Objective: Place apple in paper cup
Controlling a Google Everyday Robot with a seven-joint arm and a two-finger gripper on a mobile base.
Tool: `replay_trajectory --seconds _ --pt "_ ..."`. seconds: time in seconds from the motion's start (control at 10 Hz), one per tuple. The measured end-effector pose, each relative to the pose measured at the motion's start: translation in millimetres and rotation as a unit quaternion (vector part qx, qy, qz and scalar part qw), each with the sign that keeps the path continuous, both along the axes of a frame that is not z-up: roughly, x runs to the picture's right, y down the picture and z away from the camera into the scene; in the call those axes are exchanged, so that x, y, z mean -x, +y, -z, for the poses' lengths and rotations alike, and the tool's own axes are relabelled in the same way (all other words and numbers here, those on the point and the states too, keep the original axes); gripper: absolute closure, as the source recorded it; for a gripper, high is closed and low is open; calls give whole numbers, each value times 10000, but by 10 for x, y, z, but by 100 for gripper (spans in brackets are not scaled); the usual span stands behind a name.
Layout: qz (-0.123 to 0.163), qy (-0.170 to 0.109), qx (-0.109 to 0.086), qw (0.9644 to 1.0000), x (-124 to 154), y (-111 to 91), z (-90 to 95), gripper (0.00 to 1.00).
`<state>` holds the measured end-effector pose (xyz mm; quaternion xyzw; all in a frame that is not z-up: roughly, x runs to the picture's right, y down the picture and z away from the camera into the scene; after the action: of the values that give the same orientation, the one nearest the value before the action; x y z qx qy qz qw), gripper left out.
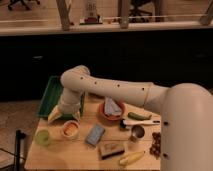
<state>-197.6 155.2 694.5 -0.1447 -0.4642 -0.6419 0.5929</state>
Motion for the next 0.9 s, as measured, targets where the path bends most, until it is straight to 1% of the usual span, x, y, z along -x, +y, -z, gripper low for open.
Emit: replay_trajectory --seconds 0.4,0.9 --pt "-10 -4 -4 10000 -17 -23 -14 20" --pt "2 74 -80 9999 -39 -67 -28 20"
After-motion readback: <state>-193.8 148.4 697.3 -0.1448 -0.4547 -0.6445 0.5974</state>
